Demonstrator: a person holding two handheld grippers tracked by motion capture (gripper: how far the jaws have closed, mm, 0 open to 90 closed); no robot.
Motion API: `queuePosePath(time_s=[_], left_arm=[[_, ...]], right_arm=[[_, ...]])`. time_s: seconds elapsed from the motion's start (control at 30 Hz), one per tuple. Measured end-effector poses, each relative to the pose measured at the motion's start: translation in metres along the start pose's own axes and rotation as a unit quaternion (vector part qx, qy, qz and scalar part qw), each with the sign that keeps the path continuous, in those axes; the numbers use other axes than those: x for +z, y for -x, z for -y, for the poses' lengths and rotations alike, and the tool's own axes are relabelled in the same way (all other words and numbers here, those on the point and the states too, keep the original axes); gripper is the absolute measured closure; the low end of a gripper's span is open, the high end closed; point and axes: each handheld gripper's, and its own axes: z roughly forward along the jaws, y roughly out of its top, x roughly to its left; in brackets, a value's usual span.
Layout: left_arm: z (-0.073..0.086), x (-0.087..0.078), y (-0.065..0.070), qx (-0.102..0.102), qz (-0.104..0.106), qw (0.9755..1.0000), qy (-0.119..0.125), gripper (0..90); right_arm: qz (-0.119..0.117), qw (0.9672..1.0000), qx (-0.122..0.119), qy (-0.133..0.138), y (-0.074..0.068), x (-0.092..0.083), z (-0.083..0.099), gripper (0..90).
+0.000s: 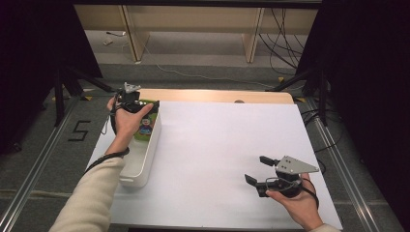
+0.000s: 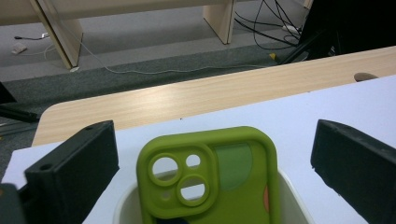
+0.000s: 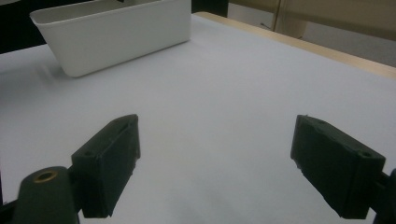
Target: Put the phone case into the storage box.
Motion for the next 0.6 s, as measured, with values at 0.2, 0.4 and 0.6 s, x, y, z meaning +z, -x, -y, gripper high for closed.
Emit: queuePosePath(time_s=[0.2, 0.4, 0.6], left_arm=[[-0.002, -0.008, -0.002, -0.002, 0.011, 0.9999, 0.005, 0.0], [-0.002, -0.018, -0.004, -0.006, 0.022, 0.9997, 0.011, 0.0], [0.0, -0.029, -0.005, -0.011, 0.03, 0.9993, 0.017, 0.0]], right_arm=[[0.0, 1.0, 0.0, -0.001, 0.0, 0.0, 0.0, 16.6], [0.001, 1.0, 0.0, 0.0, 0.0, 0.0, 0.0, 16.6], [0.001, 1.0, 0.0, -0.001, 0.0, 0.0, 0.0, 16.6]])
